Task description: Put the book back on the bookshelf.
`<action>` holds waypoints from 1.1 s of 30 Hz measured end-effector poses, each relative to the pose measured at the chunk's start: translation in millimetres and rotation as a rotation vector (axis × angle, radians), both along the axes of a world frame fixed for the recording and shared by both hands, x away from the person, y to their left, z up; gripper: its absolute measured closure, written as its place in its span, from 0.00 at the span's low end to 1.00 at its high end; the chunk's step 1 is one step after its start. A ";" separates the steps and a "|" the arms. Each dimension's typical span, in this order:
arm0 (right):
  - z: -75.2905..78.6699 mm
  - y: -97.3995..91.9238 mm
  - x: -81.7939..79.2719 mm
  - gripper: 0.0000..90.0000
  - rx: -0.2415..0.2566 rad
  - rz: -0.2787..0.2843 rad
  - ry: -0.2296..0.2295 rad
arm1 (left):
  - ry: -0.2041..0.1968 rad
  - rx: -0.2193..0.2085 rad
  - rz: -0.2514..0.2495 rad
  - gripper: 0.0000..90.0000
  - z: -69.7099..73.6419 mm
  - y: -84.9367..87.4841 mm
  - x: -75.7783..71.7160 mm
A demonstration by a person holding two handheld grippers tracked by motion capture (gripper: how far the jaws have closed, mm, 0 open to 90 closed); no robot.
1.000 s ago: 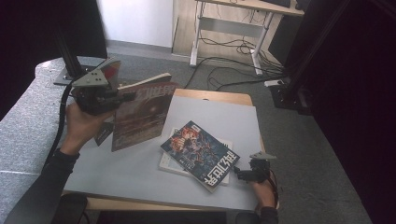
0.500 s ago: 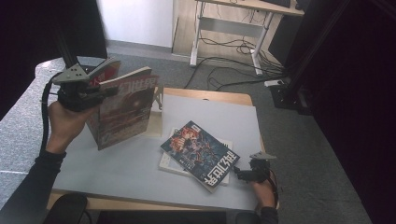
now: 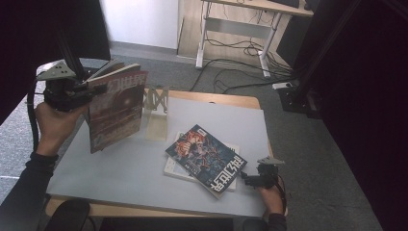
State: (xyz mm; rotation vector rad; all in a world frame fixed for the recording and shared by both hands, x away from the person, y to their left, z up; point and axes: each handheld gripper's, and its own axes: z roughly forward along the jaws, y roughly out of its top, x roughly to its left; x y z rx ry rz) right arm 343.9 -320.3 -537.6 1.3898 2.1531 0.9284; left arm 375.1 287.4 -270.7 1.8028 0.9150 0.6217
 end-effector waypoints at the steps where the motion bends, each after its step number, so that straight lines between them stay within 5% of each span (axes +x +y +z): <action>1: 0.0 0.0 0.0 0.01 0.000 0.000 0.000 | 0.003 -0.002 0.005 0.93 -1.0 0.4 1.2; 13: 0.1 -0.1 0.0 0.01 -0.001 0.002 0.001 | 0.021 0.010 0.033 0.93 -13.4 -11.3 23.0; 33: 0.0 -0.1 0.0 0.01 0.000 0.000 0.000 | -0.015 -0.020 0.090 0.93 -33.4 -33.0 61.7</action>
